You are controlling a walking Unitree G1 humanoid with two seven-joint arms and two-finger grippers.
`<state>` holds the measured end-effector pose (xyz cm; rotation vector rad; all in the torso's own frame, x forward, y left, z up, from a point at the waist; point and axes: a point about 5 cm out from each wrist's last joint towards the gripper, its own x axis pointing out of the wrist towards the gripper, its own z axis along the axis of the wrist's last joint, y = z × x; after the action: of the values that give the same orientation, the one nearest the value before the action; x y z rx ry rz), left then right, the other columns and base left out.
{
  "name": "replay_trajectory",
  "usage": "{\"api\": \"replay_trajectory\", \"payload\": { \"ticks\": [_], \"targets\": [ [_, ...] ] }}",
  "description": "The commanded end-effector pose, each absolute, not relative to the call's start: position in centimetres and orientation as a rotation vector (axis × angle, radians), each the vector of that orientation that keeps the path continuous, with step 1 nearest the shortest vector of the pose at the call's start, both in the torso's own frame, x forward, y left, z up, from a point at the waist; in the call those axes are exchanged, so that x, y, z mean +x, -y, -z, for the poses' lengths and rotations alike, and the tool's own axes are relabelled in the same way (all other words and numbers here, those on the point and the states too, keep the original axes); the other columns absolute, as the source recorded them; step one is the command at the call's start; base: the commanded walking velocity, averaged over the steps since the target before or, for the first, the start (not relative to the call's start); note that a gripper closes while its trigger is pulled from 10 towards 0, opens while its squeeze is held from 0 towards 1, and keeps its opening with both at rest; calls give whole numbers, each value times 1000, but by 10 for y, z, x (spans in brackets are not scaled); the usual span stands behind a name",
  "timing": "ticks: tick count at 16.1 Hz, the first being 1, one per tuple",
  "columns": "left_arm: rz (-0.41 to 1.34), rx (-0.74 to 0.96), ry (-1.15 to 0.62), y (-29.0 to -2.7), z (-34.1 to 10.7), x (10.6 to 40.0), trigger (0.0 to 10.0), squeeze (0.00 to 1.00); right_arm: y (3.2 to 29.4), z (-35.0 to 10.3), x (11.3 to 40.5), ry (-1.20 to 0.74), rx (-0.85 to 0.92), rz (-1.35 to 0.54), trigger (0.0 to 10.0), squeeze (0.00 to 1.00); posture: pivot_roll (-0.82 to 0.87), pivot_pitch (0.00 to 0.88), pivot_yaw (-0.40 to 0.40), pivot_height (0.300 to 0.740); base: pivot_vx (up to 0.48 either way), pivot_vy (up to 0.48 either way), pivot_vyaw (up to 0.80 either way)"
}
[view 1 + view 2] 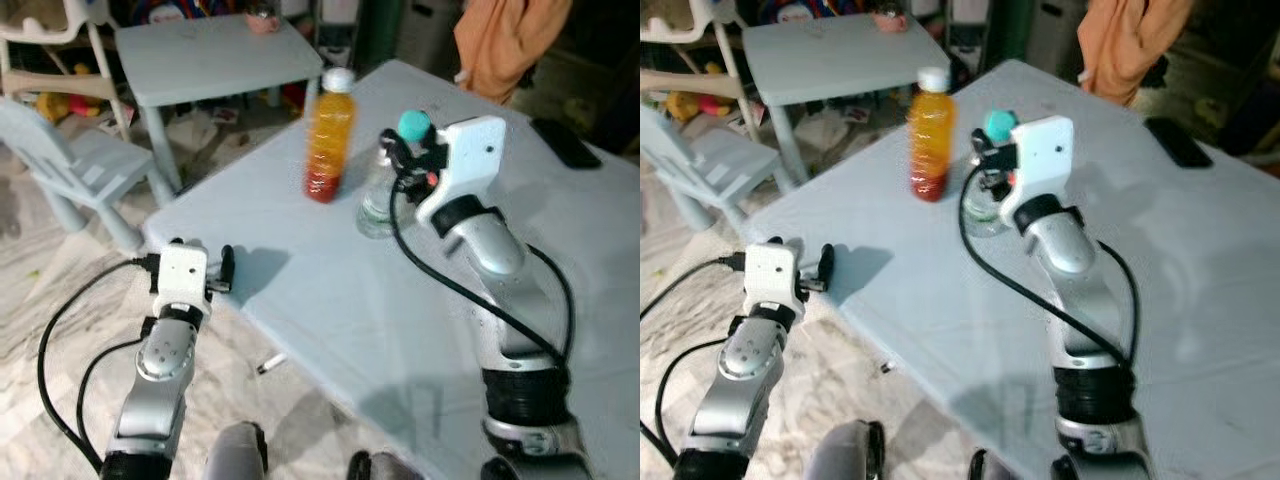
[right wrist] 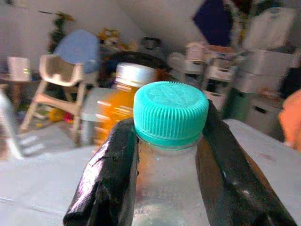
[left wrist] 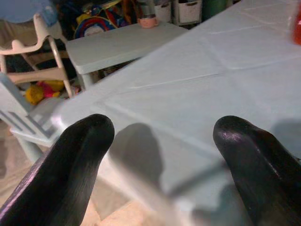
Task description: Restocking fridge
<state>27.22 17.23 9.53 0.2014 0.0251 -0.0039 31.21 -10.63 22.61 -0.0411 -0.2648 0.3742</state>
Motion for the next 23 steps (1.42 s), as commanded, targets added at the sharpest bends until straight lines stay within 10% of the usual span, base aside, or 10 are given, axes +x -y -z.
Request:
{"api": "replay_trajectory", "payload": {
  "ticks": [1,10,23],
  "targets": [
    [11,196,-45,-171,-91,271,10000,0,112,-224,312,264,-48,-357,10000,0,101,96,-58,740,0,480,0],
    [28,184,-47,-167,-89,274,10000,0,109,-221,307,269,-46,-364,10000,0,92,87,-59,740,0,480,0],
    [-168,191,-110,-189,-68,262,10000,0,106,-151,293,107,70,-490,10000,0,115,56,-84,740,0,389,800]
  ]
}}
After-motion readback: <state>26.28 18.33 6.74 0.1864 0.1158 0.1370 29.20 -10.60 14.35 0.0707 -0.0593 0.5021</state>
